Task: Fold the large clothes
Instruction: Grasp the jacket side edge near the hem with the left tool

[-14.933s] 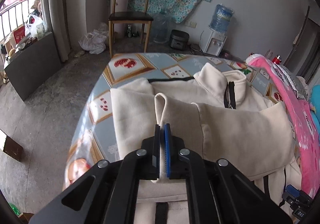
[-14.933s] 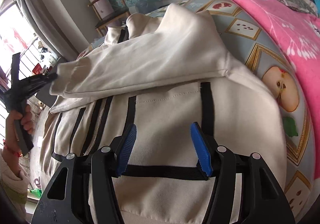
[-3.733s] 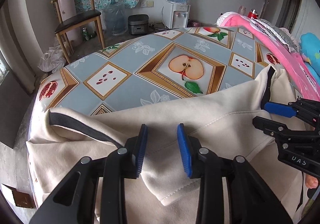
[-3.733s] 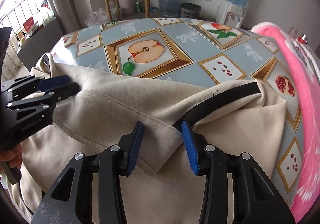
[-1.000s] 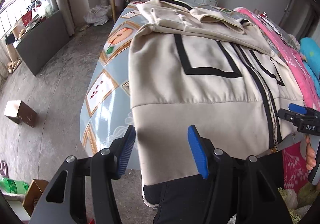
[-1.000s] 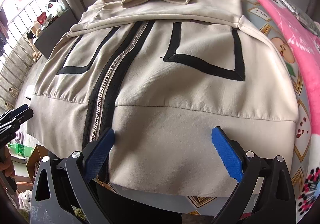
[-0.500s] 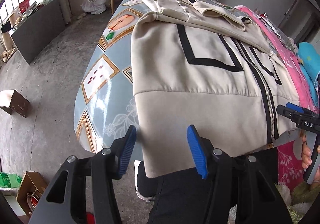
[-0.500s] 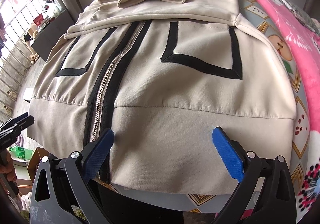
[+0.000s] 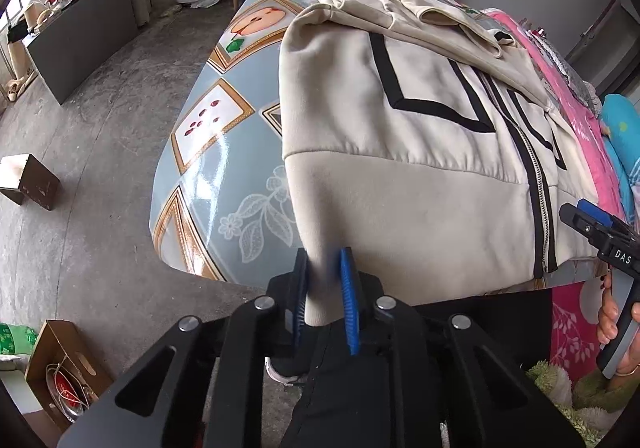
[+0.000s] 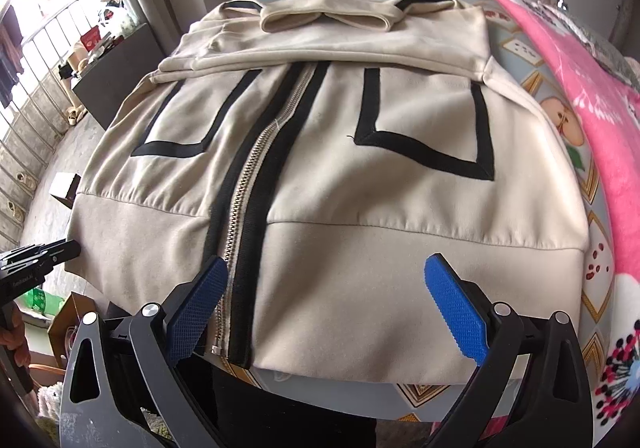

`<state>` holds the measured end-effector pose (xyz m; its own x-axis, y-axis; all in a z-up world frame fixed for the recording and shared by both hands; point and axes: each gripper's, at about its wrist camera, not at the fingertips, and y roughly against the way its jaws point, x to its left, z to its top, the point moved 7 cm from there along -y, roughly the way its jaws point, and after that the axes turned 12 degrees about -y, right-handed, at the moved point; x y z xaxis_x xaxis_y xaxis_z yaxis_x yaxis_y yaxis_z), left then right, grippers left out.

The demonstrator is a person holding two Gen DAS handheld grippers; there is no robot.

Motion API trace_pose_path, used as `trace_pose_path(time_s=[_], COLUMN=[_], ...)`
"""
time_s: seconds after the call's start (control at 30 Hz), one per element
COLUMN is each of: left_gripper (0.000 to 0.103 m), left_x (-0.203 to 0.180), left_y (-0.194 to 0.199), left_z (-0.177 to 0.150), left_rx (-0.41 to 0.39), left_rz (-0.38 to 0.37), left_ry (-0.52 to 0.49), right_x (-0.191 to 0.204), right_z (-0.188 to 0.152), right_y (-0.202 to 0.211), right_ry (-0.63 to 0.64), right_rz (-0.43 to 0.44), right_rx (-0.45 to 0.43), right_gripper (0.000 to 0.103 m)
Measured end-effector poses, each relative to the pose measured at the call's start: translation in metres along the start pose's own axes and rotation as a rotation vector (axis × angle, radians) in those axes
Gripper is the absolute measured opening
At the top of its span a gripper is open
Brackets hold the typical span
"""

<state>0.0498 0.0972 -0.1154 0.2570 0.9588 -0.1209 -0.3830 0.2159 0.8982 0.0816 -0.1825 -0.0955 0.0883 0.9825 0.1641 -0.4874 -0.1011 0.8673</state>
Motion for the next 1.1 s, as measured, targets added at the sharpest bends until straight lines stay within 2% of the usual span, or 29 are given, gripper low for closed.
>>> trace_pose_path(time_s=[0.07, 0.17, 0.3, 0.43, 0.57, 0.77, 0.93, 1.03, 1.1], left_gripper=[0.007, 0.006, 0.005, 0.005, 0.005, 0.005, 0.005, 0.005, 0.005], left_x=[-0.001, -0.003, -0.007, -0.013, -0.020, -0.024, -0.024, -0.023, -0.023], left_y=[0.005, 0.016, 0.032, 0.047, 0.055, 0.059, 0.058, 0.059, 0.059], left_z=[0.002, 0.008, 0.021, 0.038, 0.051, 0.057, 0.057, 0.057, 0.057], left_rx=[-0.016, -0.049, -0.104, -0.155, -0.182, -0.196, -0.195, -0.196, -0.198], left_rz=[-0.012, -0.028, -0.077, -0.141, -0.179, -0.203, -0.230, -0.242, -0.253], left_ry=[0.006, 0.010, 0.023, 0.038, 0.033, 0.034, 0.050, 0.060, 0.068], right_x=[0.004, 0.014, 0.039, 0.084, 0.129, 0.177, 0.192, 0.198, 0.198], right_z=[-0.001, -0.003, -0.006, -0.014, -0.026, -0.041, -0.048, -0.050, -0.050], right_y=[0.001, 0.005, 0.019, 0.035, 0.043, 0.042, 0.030, 0.025, 0.019], right_ry=[0.015, 0.042, 0.104, 0.220, 0.337, 0.458, 0.480, 0.482, 0.471], right_rz=[0.009, 0.038, 0.122, 0.249, 0.378, 0.455, 0.464, 0.462, 0.451], right_rx=[-0.003, -0.015, -0.051, -0.085, -0.072, -0.079, -0.053, -0.047, -0.038], right_gripper=[0.096, 0.096, 0.096, 0.096, 0.096, 0.096, 0.085, 0.073, 0.056])
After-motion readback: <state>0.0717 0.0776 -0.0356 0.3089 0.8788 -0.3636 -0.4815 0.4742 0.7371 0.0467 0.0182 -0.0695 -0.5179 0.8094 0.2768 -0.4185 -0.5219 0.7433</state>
